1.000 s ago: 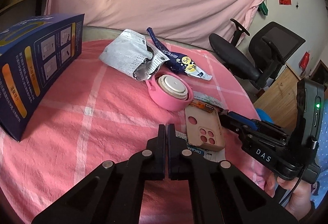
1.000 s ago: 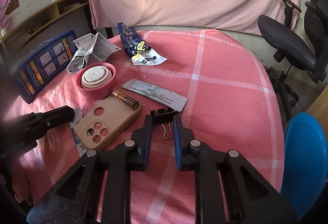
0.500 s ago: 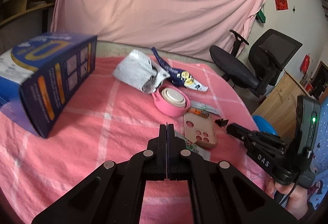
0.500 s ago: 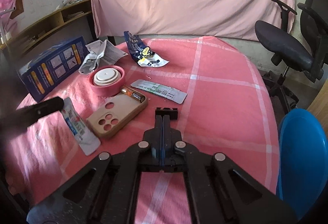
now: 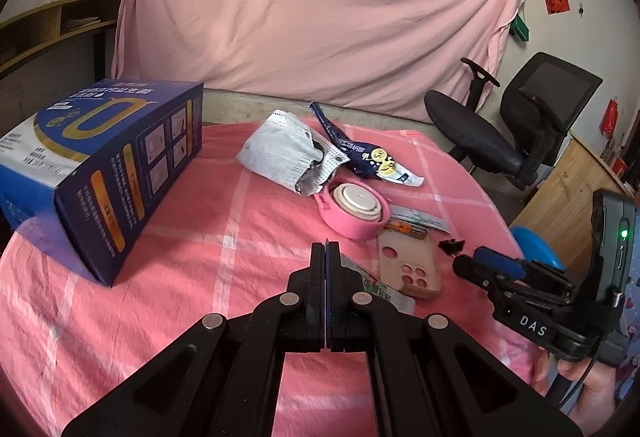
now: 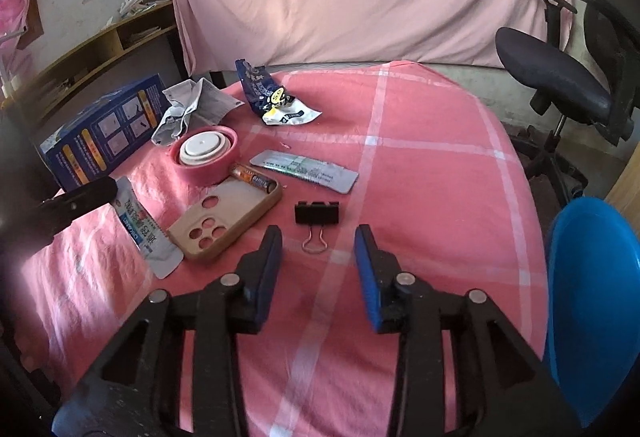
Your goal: Collect trash
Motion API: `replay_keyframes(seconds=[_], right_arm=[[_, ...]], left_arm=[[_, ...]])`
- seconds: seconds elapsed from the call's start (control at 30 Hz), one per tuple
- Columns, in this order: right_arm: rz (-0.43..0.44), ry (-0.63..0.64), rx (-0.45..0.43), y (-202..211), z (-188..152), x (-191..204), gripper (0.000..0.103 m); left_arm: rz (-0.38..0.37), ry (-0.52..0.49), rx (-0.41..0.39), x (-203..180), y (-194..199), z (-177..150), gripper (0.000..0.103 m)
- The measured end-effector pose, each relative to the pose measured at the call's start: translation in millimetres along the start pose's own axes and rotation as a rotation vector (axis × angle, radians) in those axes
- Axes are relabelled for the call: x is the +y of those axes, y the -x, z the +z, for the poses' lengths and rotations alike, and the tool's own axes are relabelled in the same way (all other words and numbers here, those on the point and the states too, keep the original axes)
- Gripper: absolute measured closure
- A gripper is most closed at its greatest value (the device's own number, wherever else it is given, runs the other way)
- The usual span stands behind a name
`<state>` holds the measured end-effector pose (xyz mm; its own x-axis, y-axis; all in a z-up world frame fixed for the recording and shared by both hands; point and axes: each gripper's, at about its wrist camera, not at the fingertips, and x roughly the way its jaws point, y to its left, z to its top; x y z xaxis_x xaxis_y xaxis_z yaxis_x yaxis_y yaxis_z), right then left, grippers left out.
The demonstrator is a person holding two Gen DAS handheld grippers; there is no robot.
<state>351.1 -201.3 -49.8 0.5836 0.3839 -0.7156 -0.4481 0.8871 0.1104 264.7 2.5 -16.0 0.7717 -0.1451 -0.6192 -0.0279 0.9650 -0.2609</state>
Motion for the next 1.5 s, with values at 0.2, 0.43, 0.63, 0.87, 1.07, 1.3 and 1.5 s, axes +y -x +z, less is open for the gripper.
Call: replay_keyframes(seconds=[0.2, 0.43, 0.63, 0.87, 1.07, 1.3, 1.5], right_arm=[[-0.015, 0.013, 0.038, -16, 9, 2, 0.058], [0.008, 0.024, -0.007, -1, 1, 5, 0.065], [-0.011, 0.057, -0.199, 46, -15, 16, 0.065], [-0.054, 0.062, -0.448, 100, -20, 18, 0.065], [-0.137, 0.016, -0.654, 149, -25, 3, 0.065], [-0.254, -0.100, -0.774, 197, -42, -38, 0.065], [-0.401, -0.207, -0.769, 218, -58, -80, 0.065]], left_arm=[[-0.007, 0.014, 0.020, 7, -16, 0, 0.103], [-0.038, -0.011, -0.035, 0, 2, -2, 0.103], [-0.050, -0.096, -0.142, -23, 31, 2, 0.103], [-0.083, -0.168, -0.268, -59, 59, 16, 0.103], [-0.154, -0.221, -0.368, -101, 75, 28, 0.103], [-0.262, -0.307, -0.433, -163, 73, 33, 0.103], [-0.370, -0.376, -0.385, -225, 47, 24, 0.103]])
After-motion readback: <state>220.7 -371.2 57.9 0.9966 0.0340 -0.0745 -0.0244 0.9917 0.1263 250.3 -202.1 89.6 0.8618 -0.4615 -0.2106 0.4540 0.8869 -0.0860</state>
